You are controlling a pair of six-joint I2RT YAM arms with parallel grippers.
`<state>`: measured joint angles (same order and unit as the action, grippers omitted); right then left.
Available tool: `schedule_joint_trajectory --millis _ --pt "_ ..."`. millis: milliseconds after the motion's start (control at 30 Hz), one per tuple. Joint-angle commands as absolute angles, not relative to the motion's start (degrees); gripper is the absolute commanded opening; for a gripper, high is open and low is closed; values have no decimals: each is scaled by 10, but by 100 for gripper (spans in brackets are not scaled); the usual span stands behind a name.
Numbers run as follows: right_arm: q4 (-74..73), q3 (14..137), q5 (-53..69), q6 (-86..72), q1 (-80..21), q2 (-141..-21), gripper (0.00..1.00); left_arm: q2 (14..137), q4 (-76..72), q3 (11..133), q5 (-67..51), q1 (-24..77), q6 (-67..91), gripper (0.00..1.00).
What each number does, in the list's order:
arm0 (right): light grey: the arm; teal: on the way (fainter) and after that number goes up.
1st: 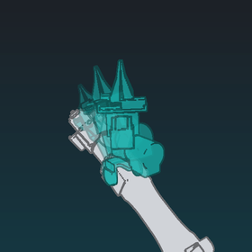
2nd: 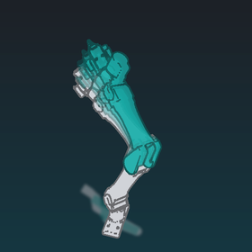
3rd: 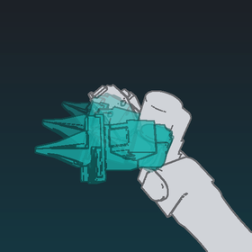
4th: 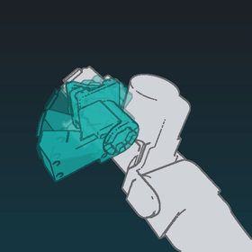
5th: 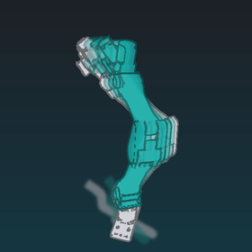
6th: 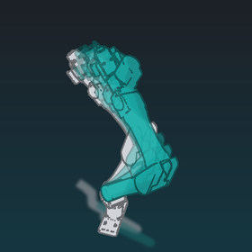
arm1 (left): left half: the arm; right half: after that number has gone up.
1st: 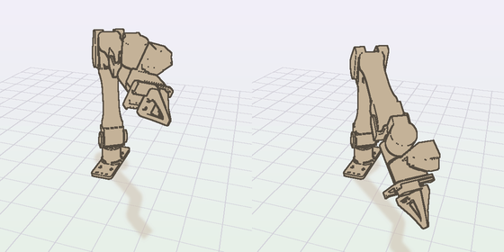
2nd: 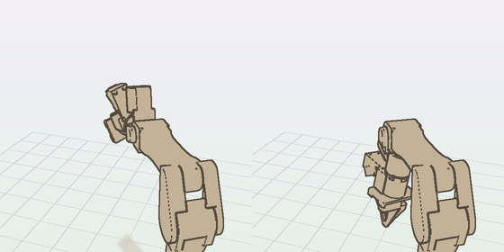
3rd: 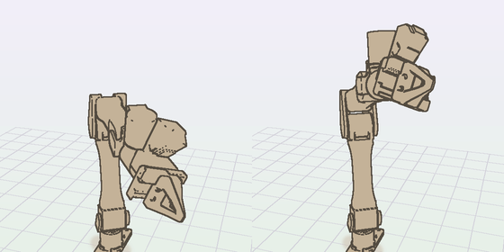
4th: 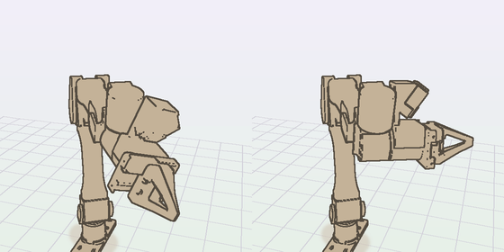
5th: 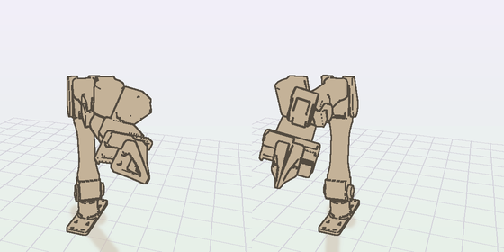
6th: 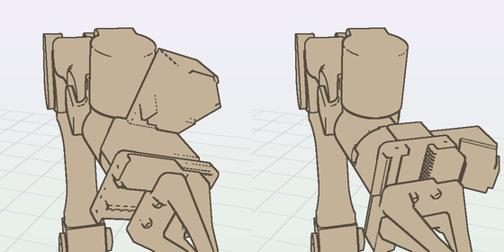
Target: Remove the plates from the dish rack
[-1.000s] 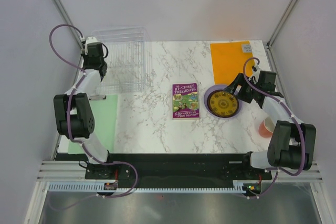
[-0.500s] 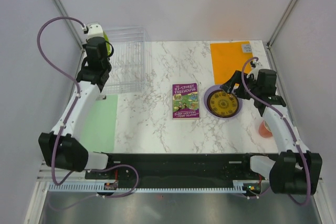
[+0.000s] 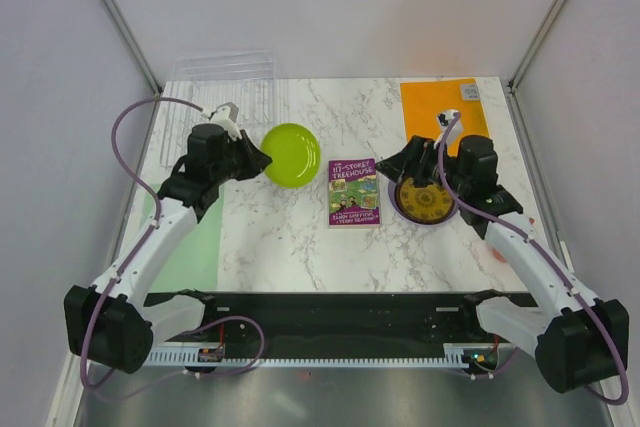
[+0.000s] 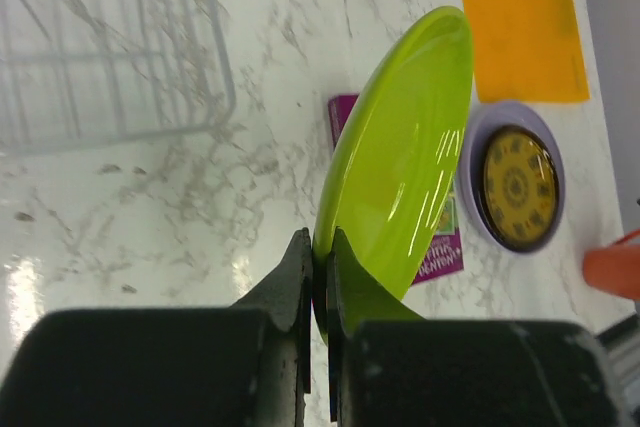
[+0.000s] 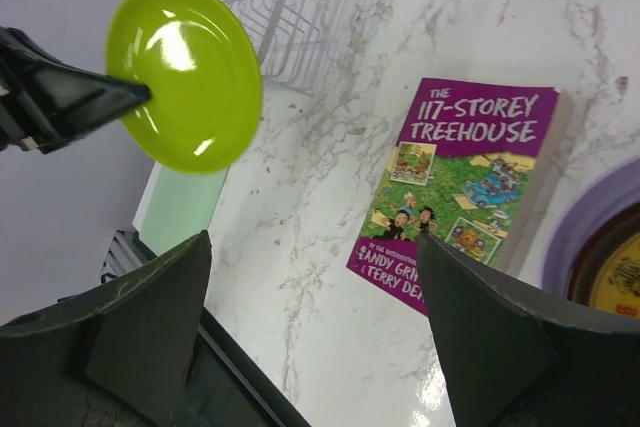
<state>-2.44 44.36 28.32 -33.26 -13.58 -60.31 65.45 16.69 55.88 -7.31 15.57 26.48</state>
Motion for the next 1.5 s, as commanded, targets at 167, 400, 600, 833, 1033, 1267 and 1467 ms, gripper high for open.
schedule_joint_trajectory --millis 167,400,600,833,1033,1267,1467 --pt "98 439 265 -392 -219 -644 90 621 55 498 -184 218 388 2" --pt "146 432 250 -410 -269 -695 90 624 24 492 -189 260 405 2" --pt "175 434 267 -415 -275 -723 44 613 8 476 -185 279 415 2" --pt "78 451 187 -356 -274 -672 0 581 16 435 -149 281 414 53" --pt "-101 469 41 -304 -202 -591 0 560 93 426 -56 280 373 100" --pt "-170 413 73 -304 -32 -549 0 507 140 396 60 281 338 100" --pt "-154 369 82 -327 -2 -576 0 487 165 386 116 280 316 100"
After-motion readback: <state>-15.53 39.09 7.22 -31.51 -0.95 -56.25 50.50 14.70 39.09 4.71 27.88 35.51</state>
